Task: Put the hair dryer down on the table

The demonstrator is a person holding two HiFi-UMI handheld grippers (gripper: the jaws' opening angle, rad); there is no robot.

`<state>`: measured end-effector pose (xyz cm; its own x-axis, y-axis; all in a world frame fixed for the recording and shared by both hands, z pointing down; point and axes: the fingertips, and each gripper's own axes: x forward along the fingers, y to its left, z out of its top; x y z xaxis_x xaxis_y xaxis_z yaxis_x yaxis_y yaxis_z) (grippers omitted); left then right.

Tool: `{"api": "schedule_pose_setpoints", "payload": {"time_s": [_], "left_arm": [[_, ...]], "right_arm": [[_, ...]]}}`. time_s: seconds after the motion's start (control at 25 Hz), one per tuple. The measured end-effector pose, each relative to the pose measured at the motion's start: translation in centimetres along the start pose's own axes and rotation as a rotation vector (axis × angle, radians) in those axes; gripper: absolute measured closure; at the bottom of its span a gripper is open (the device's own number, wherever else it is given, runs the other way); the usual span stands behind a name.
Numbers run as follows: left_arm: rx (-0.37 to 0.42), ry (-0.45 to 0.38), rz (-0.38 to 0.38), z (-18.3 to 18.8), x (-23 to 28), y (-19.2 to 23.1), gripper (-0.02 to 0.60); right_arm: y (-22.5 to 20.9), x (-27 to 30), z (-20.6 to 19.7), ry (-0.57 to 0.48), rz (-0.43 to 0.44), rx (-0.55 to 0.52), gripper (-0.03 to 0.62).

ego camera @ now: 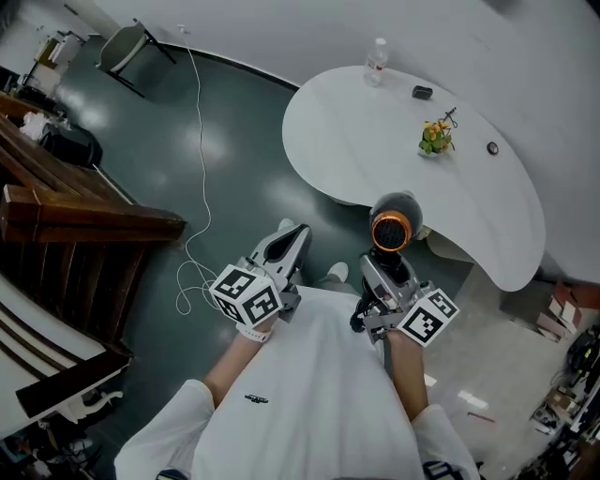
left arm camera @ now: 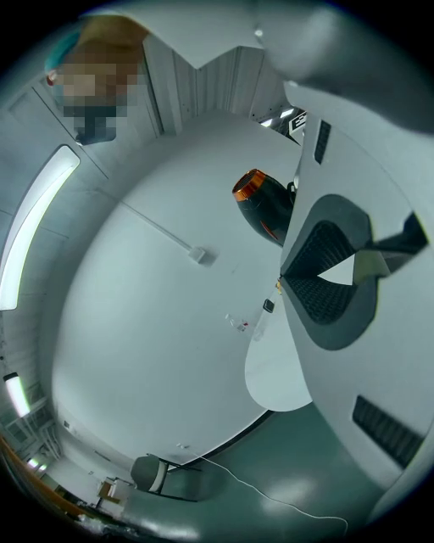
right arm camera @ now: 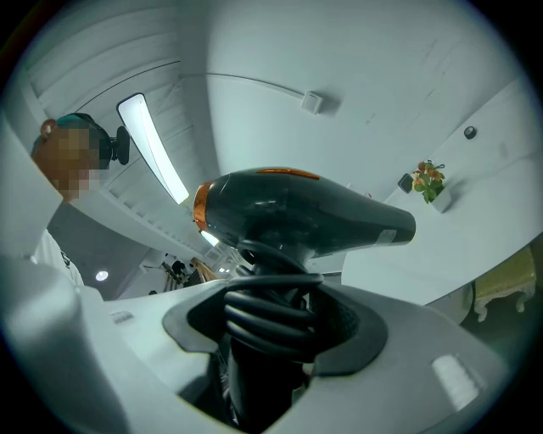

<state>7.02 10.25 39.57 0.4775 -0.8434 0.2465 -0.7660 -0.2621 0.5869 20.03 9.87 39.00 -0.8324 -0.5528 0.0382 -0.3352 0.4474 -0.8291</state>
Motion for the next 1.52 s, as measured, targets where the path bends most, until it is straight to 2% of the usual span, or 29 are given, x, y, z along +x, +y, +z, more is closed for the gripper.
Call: {"api": "schedule_pose_setpoints", "payload": {"time_s": [0.2, 0.32, 0.6, 0.96, 1.32, 1.52], "left_arm": [[0.001, 0.02, -0.07, 1.6, 2.6, 1.0, 0.58], [0.014, 0.018, -0.108, 3.9, 3.9, 2.3, 0.58], [0.04, 0.031, -0.167, 9.2, 7.4, 5.5, 0.58], [0.038, 0.07, -0.253, 13.0, 11.4, 8.8, 0.58], [0.079, 0.11, -0.334, 17.4, 12.7, 13.3, 0.58], [0.083, 0.14, -0.374, 18.2, 13.3, 15.4, 0.58]], "right_arm": [[-1.0, 1.9, 1.3, -0.047, -0.044, -0.004, 0.31], [-1.0, 3.9, 2.6, -0.09, -0.065, -0.014, 0.31], [-1.3, 8.7, 6.1, -0.161, -0.096, -0.034, 0.31], [-2.6, 13.0, 9.1, -0.253, -0.178, -0.044, 0.31], [-3.6, 17.6, 9.5, -0.349, -0.259, -0.042, 0.31], [-4.5, 20.2, 8.9, -0.407, -0.293, -0.025, 0.31]]}}
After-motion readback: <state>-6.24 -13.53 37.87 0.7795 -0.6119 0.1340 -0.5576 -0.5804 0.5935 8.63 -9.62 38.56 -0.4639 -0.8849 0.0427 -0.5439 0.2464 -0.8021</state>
